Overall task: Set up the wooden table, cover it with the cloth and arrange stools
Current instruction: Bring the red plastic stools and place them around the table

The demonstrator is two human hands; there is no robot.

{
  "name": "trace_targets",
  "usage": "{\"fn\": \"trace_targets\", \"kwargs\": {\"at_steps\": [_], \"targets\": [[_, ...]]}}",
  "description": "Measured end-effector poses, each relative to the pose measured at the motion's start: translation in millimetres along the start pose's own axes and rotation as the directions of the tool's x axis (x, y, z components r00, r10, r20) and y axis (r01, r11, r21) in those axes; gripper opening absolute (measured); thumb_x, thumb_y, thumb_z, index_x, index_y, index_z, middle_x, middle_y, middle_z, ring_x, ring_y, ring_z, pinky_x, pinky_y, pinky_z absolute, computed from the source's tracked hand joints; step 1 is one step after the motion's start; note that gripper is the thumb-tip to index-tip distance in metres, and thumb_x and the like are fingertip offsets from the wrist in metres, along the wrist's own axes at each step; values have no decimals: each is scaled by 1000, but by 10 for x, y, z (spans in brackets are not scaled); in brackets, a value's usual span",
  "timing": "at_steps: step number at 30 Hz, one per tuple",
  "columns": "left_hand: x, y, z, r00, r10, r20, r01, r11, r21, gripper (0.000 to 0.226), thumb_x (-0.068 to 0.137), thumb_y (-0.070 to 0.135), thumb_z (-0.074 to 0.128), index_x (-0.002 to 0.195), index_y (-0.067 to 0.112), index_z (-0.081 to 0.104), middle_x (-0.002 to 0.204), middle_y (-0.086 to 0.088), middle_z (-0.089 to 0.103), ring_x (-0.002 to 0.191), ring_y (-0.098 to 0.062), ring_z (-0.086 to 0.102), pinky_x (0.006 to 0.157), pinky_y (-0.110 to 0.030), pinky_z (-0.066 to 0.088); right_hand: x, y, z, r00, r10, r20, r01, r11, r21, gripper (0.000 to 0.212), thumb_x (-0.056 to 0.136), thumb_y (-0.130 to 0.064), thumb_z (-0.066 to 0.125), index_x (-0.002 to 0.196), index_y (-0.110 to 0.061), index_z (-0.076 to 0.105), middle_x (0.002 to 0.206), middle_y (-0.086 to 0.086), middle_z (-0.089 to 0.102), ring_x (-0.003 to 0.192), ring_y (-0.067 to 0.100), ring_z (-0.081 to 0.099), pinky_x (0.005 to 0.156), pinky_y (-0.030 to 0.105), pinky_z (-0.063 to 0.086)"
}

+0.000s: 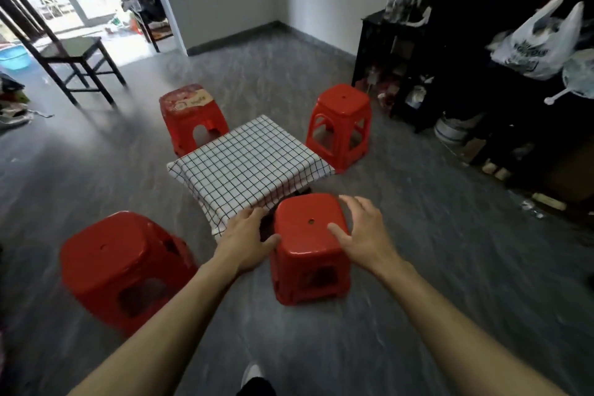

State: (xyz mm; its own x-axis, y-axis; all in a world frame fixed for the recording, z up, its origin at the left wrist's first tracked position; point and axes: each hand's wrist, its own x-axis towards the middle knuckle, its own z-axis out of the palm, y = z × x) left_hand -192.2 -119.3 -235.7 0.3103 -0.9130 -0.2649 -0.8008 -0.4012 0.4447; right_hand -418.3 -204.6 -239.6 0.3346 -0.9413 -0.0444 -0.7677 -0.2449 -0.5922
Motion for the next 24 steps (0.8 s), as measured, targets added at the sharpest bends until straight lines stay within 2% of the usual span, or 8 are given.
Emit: {"fn": "trace_targets", "kwargs": {"at_steps": [7,12,15,19,24], "targets": [[540,380,263,999,-13,42,12,999,38,71,86,54,61,147,26,37,145,-7,42,132,-27,41,106,-43,38,393,442,-140,999,35,36,-36,999,28,70,85,-42,69,145,-20,42,144,8,42,134,25,40,113,44,35],[1191,707,519,998,21,53,-19,999,-48,68,87,53,62,145,24,40,145,-8,42,132,-28,40,107,-43,39,826,597,-273,1000,27,-2,-27,1000,-10,66,87,-40,66,145,-20,42,144,5,42,135,23,39,112,45,36],[1525,898,685,997,9,71,-1,994,-111,66,88,50,63,144,22,41,145,-9,42,131,-28,40,105,-42,39,1179,719,-368,998,48,36,-46,997,-61,67,87,-41,66,146,-20,40,146,7,40,136,25,38,112,44,35],[1962,1035,788,998,18,60,-12,994,-112,66,87,50,63,143,23,42,144,-8,44,130,-28,42,107,-42,39,1650,966,-441,995,54,89,-43,992,-115,69,87,-42,65,147,-20,39,146,9,39,135,27,38,112,44,34],[2139,1070,936,995,-93,46,97,991,-94,69,85,55,63,143,25,41,145,-5,43,131,-27,40,106,-45,40,2115,1211,-333,979,9,203,7,997,-80,69,88,-41,65,148,-18,38,145,9,39,134,27,38,113,42,34]]}}
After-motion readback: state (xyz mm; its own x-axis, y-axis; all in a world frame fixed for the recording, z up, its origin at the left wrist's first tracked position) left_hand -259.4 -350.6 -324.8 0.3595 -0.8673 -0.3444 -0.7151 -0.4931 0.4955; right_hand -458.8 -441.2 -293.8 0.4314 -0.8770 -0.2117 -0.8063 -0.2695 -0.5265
